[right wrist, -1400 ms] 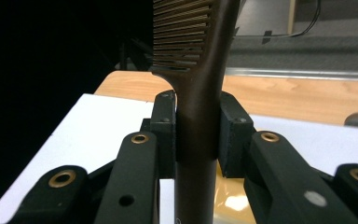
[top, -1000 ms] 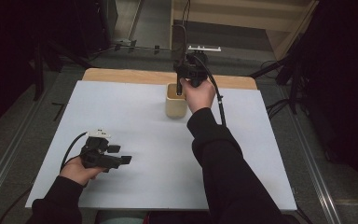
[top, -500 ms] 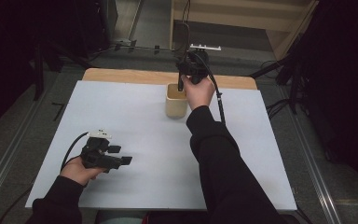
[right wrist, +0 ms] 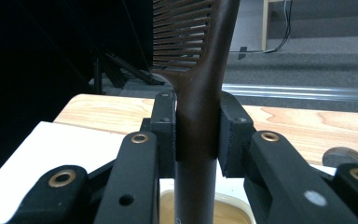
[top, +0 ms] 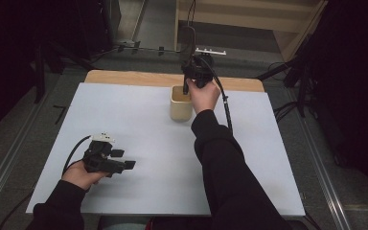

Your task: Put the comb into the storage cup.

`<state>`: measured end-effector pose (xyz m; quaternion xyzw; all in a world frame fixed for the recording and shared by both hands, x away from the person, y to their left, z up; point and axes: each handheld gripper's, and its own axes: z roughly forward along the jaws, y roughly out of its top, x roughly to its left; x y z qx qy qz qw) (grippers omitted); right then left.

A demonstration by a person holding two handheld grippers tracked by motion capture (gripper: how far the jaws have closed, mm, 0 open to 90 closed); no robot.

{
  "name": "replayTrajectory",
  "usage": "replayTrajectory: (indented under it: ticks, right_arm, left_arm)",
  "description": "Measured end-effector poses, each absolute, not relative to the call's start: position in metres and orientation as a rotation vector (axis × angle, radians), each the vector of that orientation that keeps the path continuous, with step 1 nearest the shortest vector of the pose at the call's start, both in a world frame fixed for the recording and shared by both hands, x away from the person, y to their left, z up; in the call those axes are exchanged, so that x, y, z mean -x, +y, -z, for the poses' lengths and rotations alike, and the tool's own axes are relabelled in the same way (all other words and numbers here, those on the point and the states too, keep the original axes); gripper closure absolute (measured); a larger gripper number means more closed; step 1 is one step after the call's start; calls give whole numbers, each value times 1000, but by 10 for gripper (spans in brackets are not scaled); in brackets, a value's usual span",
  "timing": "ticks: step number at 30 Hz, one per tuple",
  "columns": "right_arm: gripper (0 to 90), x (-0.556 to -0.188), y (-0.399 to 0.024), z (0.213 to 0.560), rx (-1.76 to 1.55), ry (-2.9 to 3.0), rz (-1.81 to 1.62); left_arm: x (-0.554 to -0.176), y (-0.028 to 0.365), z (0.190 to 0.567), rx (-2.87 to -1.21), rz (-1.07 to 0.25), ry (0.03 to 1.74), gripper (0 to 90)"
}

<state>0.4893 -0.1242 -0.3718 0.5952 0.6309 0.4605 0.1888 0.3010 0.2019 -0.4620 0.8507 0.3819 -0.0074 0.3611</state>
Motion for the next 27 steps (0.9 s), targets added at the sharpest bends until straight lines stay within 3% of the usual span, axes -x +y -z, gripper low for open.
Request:
replayTrajectory:
  ticks: [27]
  right_arm:
    - [701,-480,-129,407,-1685,1762,-1291]
  left_arm:
    - [-300,201,463,-2205,18,981,286]
